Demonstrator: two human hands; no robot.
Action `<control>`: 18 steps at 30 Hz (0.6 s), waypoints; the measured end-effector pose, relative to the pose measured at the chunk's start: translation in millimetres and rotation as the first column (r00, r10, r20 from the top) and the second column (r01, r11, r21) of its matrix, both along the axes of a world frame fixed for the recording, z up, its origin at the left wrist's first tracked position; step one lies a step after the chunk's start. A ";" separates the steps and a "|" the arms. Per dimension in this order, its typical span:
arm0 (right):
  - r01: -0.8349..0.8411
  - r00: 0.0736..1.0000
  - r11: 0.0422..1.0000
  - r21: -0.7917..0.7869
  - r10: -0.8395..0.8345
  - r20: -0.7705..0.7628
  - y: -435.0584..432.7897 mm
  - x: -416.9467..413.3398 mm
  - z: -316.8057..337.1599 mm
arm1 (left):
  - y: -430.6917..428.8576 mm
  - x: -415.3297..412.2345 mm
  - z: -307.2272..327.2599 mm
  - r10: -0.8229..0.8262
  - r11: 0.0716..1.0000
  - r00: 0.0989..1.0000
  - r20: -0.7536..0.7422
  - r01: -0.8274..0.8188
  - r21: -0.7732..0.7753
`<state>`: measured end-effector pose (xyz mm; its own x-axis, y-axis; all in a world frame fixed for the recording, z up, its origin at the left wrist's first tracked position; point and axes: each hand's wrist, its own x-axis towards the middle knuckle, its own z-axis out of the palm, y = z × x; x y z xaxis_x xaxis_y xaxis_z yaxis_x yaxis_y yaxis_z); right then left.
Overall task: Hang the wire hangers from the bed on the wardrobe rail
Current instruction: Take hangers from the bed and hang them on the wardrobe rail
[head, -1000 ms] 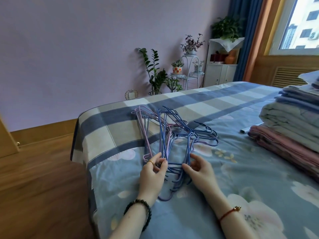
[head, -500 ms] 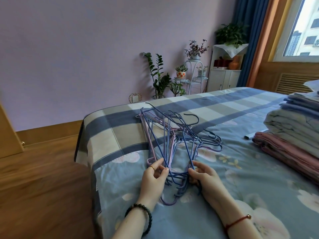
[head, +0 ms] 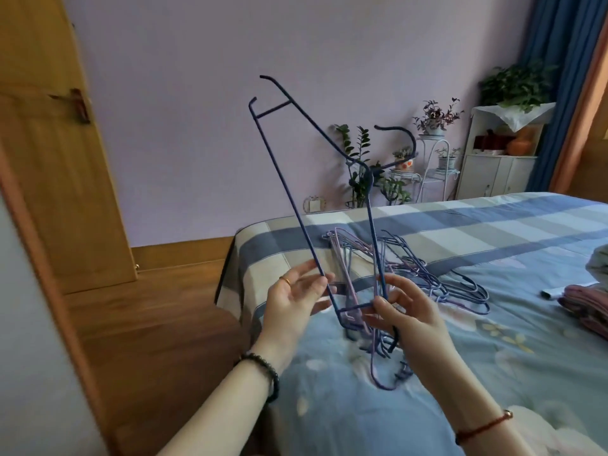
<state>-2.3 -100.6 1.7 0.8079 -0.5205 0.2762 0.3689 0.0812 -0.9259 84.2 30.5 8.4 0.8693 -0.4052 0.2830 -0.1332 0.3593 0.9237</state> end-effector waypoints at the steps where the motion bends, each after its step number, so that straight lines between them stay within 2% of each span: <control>1: -0.029 0.999 1.000 0.006 0.029 0.026 11.0 2.2 7.0 | 11.6 0.6 9.5 0.017 1.000 1.000 0.012 -0.017 -0.015; 5: -0.136 0.982 0.990 0.023 0.132 0.133 60.5 13.3 36.6 | 66.0 -1.2 46.1 0.094 0.995 0.991 0.092 -0.090 -0.046; 9: -0.247 0.941 0.969 -0.030 0.247 0.232 121.4 25.9 68.1 | 131.6 -5.5 78.0 0.237 0.970 0.959 0.153 -0.224 -0.098; 12: -0.327 0.899 0.941 -0.085 0.337 0.280 172.8 33.5 91.7 | 186.0 -11.0 99.7 0.361 0.931 0.911 0.199 -0.339 -0.137; 18: -0.481 0.800 0.859 -0.177 0.512 0.312 291.9 45.4 131.2 | 307.6 -32.6 133.3 0.576 0.815 0.798 0.180 -0.540 -0.213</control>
